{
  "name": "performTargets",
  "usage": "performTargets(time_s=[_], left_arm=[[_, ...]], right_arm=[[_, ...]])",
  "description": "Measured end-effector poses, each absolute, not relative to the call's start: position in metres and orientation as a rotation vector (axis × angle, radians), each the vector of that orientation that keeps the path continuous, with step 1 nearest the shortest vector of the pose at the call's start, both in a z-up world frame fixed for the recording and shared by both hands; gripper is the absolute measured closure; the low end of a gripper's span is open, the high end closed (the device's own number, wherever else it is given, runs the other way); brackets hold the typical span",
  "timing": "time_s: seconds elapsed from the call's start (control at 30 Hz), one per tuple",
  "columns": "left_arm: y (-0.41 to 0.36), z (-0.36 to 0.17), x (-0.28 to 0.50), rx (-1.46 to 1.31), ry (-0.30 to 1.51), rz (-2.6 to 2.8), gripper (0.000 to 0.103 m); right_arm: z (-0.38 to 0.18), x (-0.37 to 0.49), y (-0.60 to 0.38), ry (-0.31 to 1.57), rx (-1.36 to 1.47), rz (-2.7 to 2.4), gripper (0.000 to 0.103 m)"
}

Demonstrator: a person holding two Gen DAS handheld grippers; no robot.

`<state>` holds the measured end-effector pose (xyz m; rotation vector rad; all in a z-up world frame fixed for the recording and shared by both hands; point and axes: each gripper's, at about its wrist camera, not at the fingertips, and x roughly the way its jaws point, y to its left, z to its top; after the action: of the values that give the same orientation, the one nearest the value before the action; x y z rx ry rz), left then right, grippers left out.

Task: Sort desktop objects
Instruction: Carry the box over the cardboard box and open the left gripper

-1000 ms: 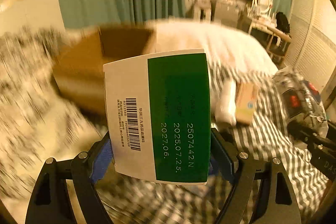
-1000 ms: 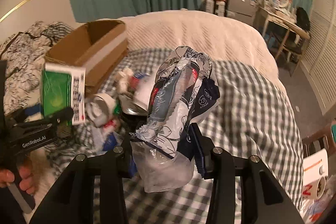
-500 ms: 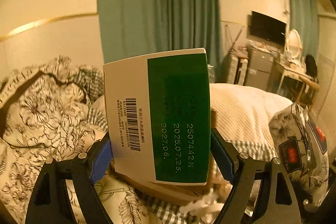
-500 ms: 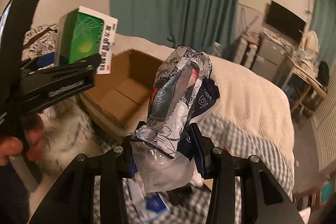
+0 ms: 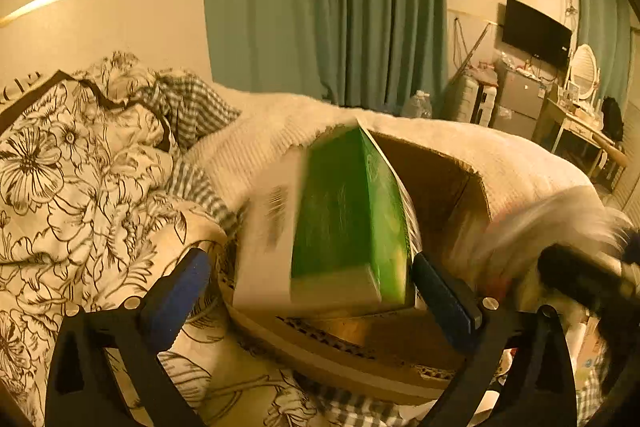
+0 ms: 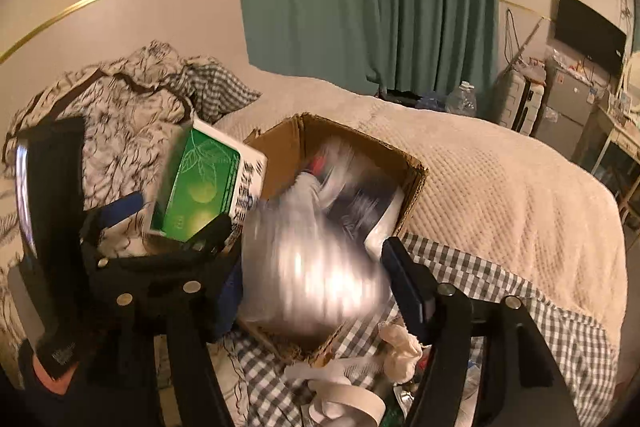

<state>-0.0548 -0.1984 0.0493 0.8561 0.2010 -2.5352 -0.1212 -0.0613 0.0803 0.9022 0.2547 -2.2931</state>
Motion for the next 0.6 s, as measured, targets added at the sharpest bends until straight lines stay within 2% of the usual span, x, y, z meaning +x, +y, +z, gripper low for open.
performTargets(time_s=[0.13, 0.33, 0.47, 0.6], left_arm=[[-0.198, 0.056, -0.048, 0.817, 0.215, -2.596, 0.000], [-0.173, 0.074, -0.021, 0.725, 0.219, -2.690, 0.000], [-0.143, 0.075, -0.011, 0.747, 0.243, -2.775, 0.000], [-0.096, 0.054, -0.014, 0.877, 0.254, -2.871, 0.000]], right_arm=[[0.087, -0.125, -0.045, 0.182, 0.891, -2.315, 0.034], [0.117, -0.093, -0.001, 0.137, 0.836, -2.393, 0.034], [0.124, -0.066, 0.046, 0.213, 0.843, -2.472, 0.034], [0.104, -0.051, 0.097, 0.336, 0.930, -2.546, 0.034]])
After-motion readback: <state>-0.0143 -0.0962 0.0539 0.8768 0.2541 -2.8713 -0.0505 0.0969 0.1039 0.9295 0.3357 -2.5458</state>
